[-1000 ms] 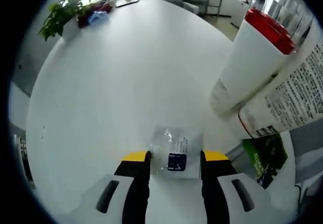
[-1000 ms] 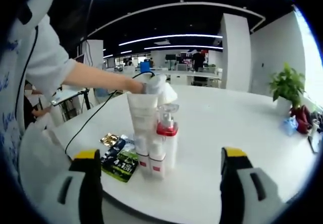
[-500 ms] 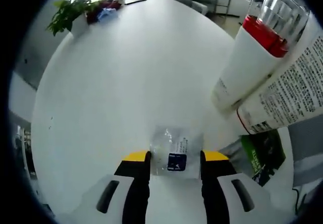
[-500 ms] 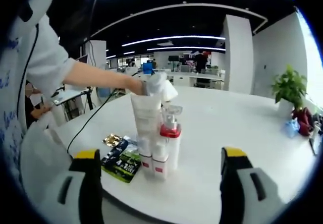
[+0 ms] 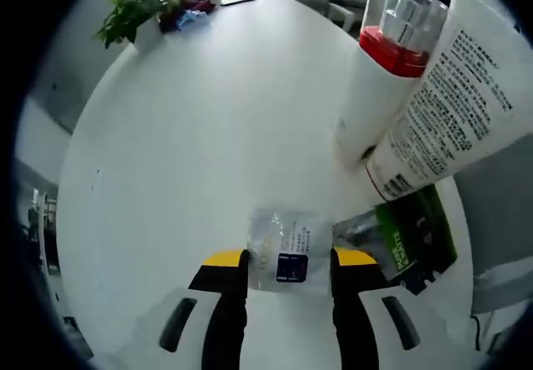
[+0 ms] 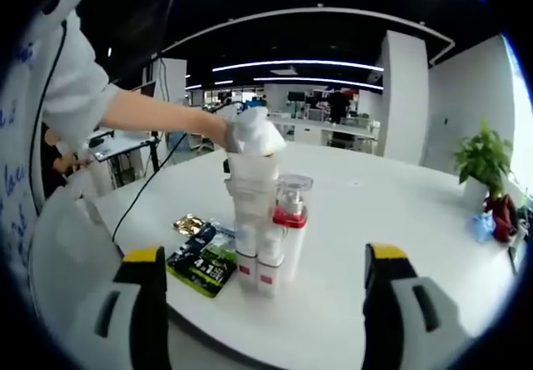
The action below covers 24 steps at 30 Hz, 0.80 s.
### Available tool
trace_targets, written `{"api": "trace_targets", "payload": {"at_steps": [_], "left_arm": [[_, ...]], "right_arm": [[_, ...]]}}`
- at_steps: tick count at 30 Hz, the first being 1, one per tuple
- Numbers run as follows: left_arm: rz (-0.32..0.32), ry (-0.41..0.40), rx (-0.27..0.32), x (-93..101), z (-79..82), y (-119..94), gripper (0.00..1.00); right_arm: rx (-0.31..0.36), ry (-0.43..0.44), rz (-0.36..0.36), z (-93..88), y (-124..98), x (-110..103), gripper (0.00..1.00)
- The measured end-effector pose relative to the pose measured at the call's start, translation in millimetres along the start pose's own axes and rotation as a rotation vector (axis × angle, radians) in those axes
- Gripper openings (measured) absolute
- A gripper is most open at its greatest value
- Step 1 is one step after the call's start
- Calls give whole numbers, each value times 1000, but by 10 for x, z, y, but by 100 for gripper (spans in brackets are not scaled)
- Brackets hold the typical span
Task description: Arrange the skincare products in the storage area until every visible bottle or jar stands upright without overlapping.
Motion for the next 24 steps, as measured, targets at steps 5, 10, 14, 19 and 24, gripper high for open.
{"api": "trace_targets", "payload": {"at_steps": [5,10,14,19,24], "left_arm": [[17,-36,-5,104,-127,-95,36],[31,-70,-8,247,-243,-160,36],[37,-94,-12,362,-318,-202,36],[47,-126,-5,514,-418,-244,36],[54,-162,-1,635,-498,-269,36]], "right_arm": [[11,-1,4,8,-9,-3,99],[8,-19,16,9,-5,-22,99],[18,-25,16,18,-16,-28,99],[16,-37,28,20,-19,-49,99],[24,-37,35,26,-27,-55,99]]}}
Point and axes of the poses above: the point that each gripper's makers call its tool centre point, and the gripper's own axes: y roughly forward along the fingers, x roughly to its right, z roughly out of its top, the point moved 9 cm from there along -y, roughly backward along the fingers, and after that the axes turned 9 degrees about -x, right-handed, at the moved point
